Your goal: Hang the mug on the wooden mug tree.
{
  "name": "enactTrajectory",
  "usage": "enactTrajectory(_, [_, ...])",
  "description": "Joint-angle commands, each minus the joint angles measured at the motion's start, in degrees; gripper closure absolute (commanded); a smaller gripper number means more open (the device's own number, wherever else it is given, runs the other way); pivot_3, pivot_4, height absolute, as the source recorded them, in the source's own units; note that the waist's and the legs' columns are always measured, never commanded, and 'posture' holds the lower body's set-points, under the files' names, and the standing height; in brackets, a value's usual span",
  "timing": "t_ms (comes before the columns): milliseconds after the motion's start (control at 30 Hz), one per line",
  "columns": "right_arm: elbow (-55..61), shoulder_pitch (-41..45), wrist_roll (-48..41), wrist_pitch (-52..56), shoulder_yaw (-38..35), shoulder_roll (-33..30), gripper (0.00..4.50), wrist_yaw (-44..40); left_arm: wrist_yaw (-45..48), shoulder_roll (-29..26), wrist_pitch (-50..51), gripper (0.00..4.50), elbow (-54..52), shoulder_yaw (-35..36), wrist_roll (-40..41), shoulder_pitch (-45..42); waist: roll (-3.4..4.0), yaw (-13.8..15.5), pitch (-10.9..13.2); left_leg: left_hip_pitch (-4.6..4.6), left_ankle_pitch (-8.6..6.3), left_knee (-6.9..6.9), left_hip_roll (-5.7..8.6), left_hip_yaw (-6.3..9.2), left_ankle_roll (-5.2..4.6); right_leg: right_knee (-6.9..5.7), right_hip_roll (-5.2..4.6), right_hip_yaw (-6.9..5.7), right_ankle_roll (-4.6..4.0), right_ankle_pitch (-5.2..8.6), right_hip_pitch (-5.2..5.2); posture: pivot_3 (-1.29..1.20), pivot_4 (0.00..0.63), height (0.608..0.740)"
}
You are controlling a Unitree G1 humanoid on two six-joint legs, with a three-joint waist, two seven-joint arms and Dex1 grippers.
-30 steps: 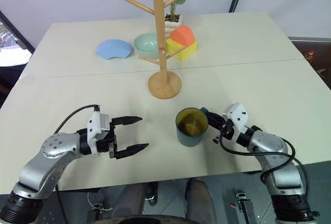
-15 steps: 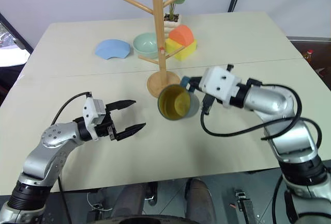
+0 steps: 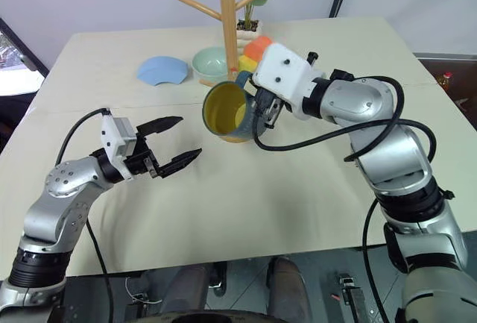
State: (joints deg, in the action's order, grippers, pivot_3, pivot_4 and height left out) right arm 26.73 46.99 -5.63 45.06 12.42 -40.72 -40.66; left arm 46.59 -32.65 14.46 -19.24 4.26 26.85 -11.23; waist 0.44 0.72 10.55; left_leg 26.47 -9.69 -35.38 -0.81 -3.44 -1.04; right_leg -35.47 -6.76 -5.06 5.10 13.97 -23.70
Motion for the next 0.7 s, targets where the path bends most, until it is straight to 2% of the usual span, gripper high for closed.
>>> enactTrajectory(33, [1.4, 2.6, 1.4, 1.7, 0.4, 0.9, 4.46, 1.3, -0.3, -0.8, -0.2, 0.00, -2.1, 2.1, 1.0, -0.7, 0.00, 0.0, 0.0, 0.00, 0.00, 0.00, 0.00, -0.02, 0.00, 0.00, 0.00, 0.00, 0.00, 0.00, 0.00, 0.00, 0.150, 0.740])
enactTrajectory(700, [-4.8, 6.8, 5.9, 2.1, 4.1, 5.9, 4.46, 3.4, -2.7, -0.3, 3.4, 0.00, -7.3, 3.1, 5.3, -1.3, 0.00, -0.1, 0.0, 0.00, 0.01, -0.29, -0.04, -0.09, 0.00, -0.43, 0.02, 0.03, 0.04, -0.03, -0.09, 0.00, 0.150, 0.740])
